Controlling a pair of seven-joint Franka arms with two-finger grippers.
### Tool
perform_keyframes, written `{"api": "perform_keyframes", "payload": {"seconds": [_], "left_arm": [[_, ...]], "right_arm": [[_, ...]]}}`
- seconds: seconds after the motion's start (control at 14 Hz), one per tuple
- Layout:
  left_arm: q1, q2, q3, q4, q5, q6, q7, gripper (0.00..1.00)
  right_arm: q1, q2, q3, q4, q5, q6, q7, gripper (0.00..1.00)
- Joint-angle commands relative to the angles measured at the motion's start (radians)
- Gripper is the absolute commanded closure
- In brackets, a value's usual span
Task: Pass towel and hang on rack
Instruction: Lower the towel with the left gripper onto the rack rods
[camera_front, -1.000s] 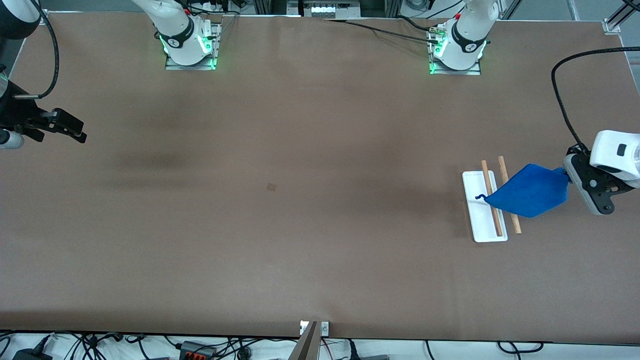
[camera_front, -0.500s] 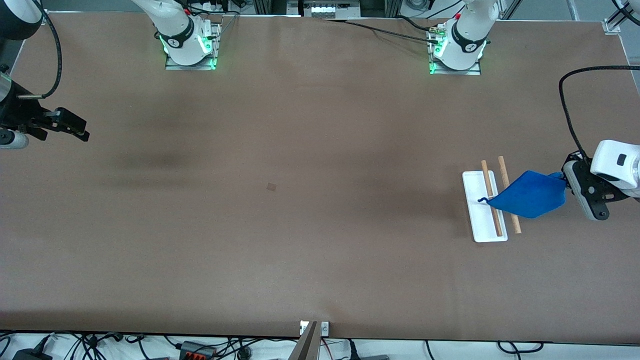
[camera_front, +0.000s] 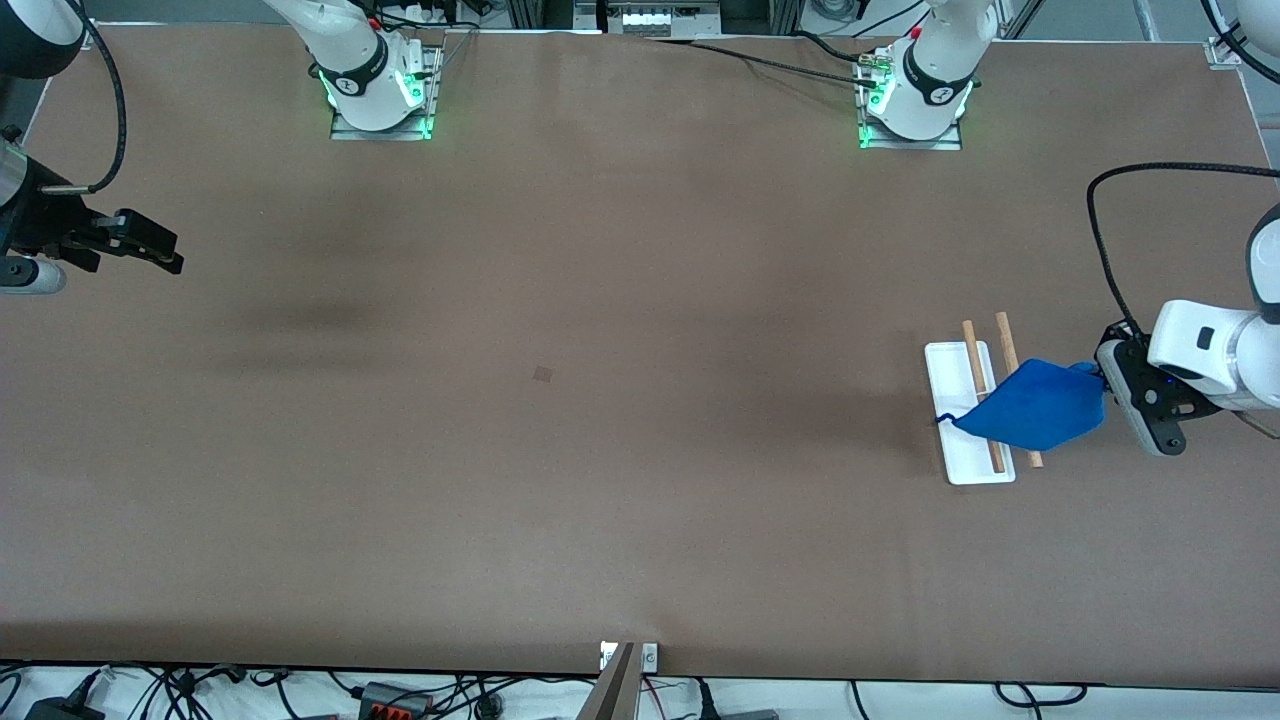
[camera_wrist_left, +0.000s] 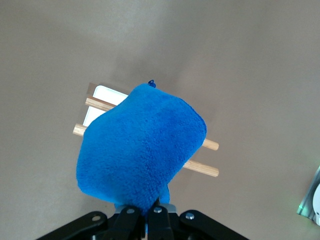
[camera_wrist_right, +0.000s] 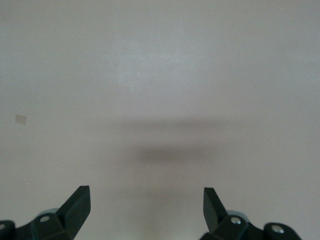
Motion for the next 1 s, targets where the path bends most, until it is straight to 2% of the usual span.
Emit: {"api": "perform_keyframes", "payload": {"seconds": [0.0, 0.21, 0.57, 0.93], "left_arm": [[0.011, -0.008, -0.004, -0.044, -0.023, 0.040, 0.005, 1.00], [0.012, -0.035, -0.004, -0.109, -0.024, 0.071, -0.001, 1.00], [0.043, -0.201, -0.006, -0.380, -0.070, 0.203, -0.032, 1.00], [0.075, -0.276, -0.007, -0.534, -0.095, 0.316, -0.020, 1.00]], "right_arm": [[-0.002, -0.010, 0.006, -0.004, 0.001, 0.017, 0.007, 0.00], [-0.001, -0.002, 0.006, -0.006, 0.001, 0.045, 0.007, 0.00], [0.001, 0.002, 0.008, -0.014, 0.001, 0.042, 0.008, 0.00], [0.002, 0.002, 0.011, -0.017, 0.000, 0.028, 0.008, 0.00]]}}
